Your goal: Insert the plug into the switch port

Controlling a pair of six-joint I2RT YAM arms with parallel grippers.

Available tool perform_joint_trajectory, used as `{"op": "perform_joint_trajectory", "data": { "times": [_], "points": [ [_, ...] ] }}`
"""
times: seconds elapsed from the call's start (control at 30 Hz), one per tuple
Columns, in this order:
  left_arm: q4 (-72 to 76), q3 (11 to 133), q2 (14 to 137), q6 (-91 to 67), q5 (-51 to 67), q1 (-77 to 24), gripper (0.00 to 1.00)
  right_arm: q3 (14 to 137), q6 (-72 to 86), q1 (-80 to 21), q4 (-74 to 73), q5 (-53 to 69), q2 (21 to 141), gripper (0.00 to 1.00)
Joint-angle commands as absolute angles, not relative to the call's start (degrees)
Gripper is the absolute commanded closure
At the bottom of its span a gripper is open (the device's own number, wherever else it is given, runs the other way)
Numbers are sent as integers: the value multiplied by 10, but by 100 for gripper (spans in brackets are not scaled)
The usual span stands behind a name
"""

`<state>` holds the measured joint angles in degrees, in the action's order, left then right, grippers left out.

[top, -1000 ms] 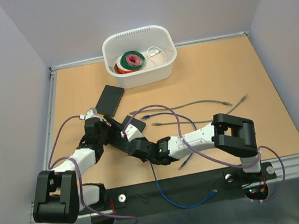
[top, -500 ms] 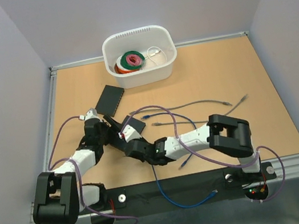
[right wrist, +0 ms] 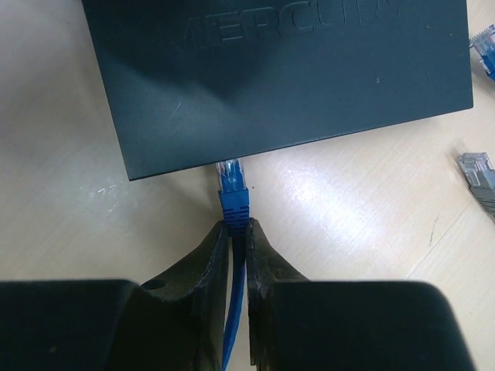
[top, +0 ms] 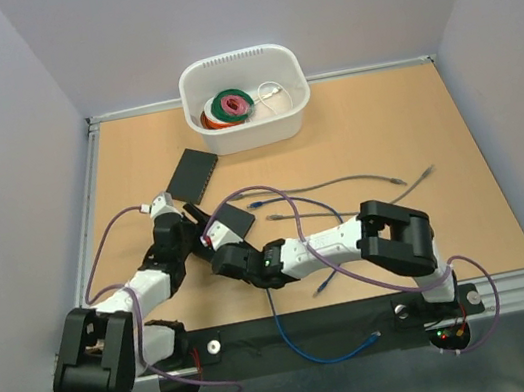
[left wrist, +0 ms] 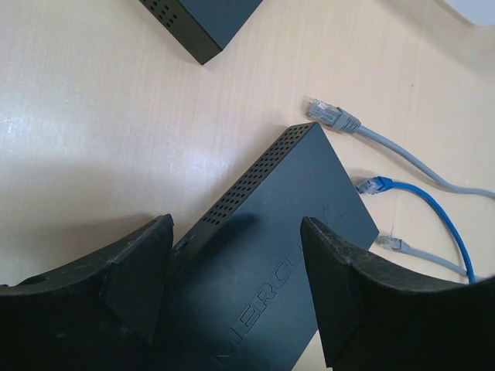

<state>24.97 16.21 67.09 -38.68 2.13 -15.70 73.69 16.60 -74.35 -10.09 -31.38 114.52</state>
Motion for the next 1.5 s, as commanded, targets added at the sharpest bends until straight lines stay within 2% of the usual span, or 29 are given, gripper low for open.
{"op": "perform_joint_trajectory", "data": {
  "times": [0.0,0.2,0.73,1.13,1.3,1.4,1.47],
  "points": [
    [214,122,648,-460,118,-209,23,790,173,-742,30,-331,1152,100],
    [227,88,629,-491,115,-222,23,799,178,-736,52,-334,1151,100],
    [261,94,712,-497,125,-234,23,819,164,-719,178,-302,1143,100],
    [270,92,721,-498,127,-234,24,897,189,-697,144,-306,1184,100],
    [272,91,721,-497,127,-234,24,882,195,-697,142,-310,1192,100],
    [272,91,720,-497,127,-234,24,864,196,-697,142,-305,1188,94],
    [272,91,719,-497,127,-234,24,847,199,-697,142,-303,1184,83]
  ]
}}
